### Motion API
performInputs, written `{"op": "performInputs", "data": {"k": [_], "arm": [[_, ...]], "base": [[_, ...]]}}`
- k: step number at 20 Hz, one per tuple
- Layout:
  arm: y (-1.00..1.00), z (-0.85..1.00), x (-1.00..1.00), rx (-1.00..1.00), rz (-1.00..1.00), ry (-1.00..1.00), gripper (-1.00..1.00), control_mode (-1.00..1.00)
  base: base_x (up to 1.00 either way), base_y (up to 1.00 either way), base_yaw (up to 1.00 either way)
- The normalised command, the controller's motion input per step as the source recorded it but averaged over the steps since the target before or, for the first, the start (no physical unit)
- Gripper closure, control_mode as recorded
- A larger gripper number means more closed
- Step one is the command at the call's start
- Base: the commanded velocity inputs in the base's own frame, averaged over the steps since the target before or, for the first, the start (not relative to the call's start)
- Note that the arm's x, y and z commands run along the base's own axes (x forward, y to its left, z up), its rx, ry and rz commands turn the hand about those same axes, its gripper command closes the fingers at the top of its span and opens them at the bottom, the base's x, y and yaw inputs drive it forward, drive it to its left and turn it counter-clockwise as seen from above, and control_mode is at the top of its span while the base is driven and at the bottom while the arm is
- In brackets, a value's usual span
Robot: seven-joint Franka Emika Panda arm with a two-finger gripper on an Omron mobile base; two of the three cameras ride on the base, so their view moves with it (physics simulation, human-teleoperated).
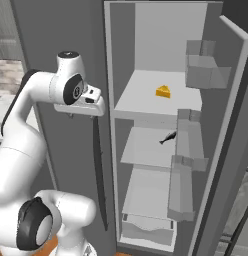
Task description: Pick the cheese from the fridge and the cheese grater from the cabinet and place them next to the salad bowl.
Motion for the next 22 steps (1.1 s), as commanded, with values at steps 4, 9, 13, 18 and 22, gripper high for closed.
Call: {"op": "performInputs", "data": {"k": [4, 9, 13, 18, 22], "arm": [[-0.12, 0.00, -0.23, 0.00, 0.00, 0.00, -1.00, -1.00], [-0.17, 0.00, -0.33, 0.00, 0.00, 0.00, -1.00, -1.00], [-0.23, 0.00, -0.09, 0.00, -0.04, 0.00, -1.00, -1.00], [-0.30, 0.00, 0.00, 0.02, -0.06, -0.04, -1.00, -1.00], [-0.31, 0.00, 0.00, 0.02, -0.07, -0.04, -1.00, -1.00]], "base": [[0.00, 0.00, 0.00], [0.00, 0.00, 0.00], [0.00, 0.00, 0.00], [0.00, 0.00, 0.00], [0.00, 0.00, 0.00]]}}
